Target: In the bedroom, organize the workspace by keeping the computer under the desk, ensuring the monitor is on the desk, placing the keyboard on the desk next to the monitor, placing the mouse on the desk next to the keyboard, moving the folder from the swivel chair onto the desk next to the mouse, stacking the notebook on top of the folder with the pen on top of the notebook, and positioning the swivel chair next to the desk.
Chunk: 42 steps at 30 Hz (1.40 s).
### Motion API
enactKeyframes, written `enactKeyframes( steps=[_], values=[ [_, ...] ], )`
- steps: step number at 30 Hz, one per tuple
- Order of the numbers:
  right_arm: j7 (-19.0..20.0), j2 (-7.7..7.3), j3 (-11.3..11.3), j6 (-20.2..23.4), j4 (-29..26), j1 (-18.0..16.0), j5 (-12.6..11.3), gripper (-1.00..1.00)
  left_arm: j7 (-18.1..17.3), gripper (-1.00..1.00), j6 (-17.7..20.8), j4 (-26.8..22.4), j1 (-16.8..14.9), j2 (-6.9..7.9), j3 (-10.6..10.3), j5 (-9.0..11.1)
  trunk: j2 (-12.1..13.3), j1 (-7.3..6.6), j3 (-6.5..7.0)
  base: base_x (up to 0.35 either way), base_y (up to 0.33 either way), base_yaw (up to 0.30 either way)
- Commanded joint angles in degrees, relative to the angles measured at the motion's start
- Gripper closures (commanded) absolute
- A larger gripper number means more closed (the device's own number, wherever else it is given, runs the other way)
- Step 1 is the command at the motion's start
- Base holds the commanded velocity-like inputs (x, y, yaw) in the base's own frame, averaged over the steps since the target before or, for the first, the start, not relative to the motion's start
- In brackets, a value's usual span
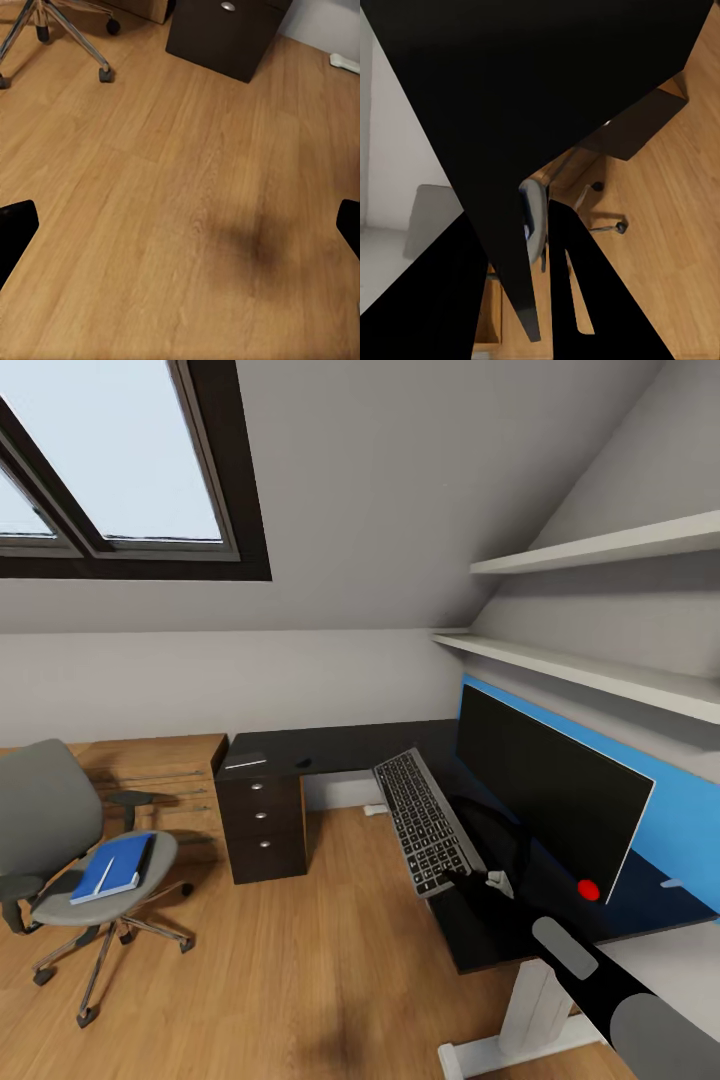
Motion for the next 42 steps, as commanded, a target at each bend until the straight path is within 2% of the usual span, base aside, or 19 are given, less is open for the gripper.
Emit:
enactKeyframes(
  steps=[1, 7, 15, 42],
  values=[
    [0.1, -0.07, 0.3, 0.3, 0.0, -0.1, -1.1, 1.0, -0.2, -1.0, -0.1, -0.1, 0.0, 0.05, -0.3, 0.6, -0.1, 0.02, -0.09, 0.0, -0.033, 0.0],
    [0.0, -0.26, 0.2, 2.8, 0.0, -0.1, -4.9, 1.0, -0.2, -1.0, -0.1, -0.1, 0.0, -0.01, -0.3, 0.6, -0.1, 0.02, -0.09, 0.0, -0.169, 0.0],
    [0.0, -0.47, 0.2, 6.0, 0.0, -0.1, -6.7, 1.0, -0.3, -1.0, -0.1, -0.1, 0.0, -0.04, -0.4, 0.6, -0.1, 0.02, -0.09, 0.0, -0.178, 0.0],
    [-0.3, -0.31, 0.2, 6.6, 0.8, -0.1, -7.4, 1.0, -0.4, -1.0, -0.2, -0.1, 0.0, -0.04, -0.4, 0.5, -0.1, 0.02, -0.09, 0.074, -0.006, 0.0]
  ],
)
